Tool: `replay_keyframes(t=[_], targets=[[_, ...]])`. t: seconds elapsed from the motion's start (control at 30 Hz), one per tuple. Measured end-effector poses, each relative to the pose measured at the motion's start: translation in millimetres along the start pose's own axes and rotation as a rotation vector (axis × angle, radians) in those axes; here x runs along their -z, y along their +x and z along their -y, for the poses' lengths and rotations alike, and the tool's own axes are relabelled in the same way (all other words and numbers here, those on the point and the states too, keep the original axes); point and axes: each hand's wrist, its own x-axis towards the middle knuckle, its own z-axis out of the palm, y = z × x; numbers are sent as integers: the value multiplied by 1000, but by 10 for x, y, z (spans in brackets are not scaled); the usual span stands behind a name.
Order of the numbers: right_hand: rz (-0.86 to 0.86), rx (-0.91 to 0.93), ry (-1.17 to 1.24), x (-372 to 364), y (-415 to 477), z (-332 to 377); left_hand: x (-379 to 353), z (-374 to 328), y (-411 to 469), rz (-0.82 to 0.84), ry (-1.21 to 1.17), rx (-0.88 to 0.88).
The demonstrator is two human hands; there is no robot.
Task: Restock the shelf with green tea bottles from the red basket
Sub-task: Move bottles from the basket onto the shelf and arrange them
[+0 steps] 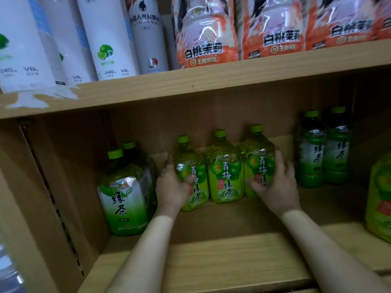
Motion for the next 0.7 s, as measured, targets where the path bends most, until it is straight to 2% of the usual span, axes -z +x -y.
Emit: replay_keyframes(t=[0.1,0.2,0.3,0.43,0.53,0.7], targets=[[43,-14,28,-20,4,-42,57,98,20,35,-182,14],[20,2,29,-33,14,-27,2,23,-72,8,-30,-64],[-23,30,-1,-57,11,-4,-90,-108,-191,58,168,-144],[-82,21,-28,-63,30,-1,-161,-231,-189,49,365,-91],[-75,18,-42,-80,55,-11,-216,-269,-178,32,412,-61],[-62,6,-66,-79,41,-11,-266,-261,-172,37,359,-74]])
